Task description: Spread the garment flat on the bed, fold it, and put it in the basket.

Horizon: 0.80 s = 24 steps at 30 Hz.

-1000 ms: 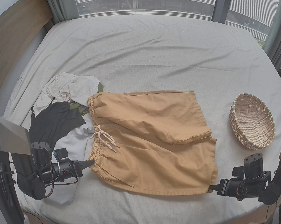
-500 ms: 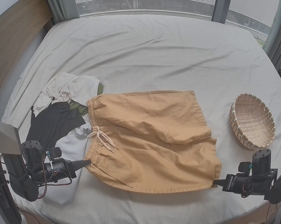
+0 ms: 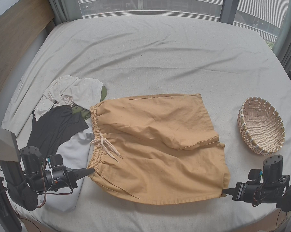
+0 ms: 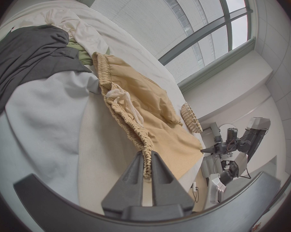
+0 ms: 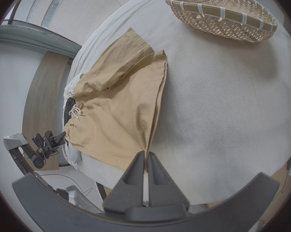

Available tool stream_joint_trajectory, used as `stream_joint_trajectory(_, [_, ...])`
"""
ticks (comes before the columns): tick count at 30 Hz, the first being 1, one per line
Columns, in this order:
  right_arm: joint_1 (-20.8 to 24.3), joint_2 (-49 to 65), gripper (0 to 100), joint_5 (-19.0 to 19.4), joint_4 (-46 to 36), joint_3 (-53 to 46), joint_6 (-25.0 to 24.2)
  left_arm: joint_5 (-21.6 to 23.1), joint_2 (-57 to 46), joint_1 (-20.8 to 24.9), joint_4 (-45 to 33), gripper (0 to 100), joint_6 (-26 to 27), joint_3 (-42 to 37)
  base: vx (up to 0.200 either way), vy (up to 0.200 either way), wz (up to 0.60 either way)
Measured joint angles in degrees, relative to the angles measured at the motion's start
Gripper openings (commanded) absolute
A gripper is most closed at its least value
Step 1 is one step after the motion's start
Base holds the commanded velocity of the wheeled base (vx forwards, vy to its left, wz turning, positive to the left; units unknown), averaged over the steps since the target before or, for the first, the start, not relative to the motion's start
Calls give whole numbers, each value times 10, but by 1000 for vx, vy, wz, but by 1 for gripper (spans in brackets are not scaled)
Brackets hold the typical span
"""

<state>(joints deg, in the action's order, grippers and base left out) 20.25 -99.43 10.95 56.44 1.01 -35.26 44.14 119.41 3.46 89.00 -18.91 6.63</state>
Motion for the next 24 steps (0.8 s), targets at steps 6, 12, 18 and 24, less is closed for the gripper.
stream_joint_trajectory(6, [0,3,0,0,-32,0,23,2,-9,-3,-1,0,0,-15,0,0,0])
stream_joint_trajectory(12, [0,5,0,0,-36,0,25,2,-10,-2,-2,0,8,-32,0,0,0])
stream_joint_trajectory(18, [2,8,0,1,-58,0,26,2,-4,0,-3,0,32,-52,0,0,0])
stream_joint_trajectory(24, [3,27,0,2,-94,0,30,2,9,-3,-32,0,54,-56,0,0,0])
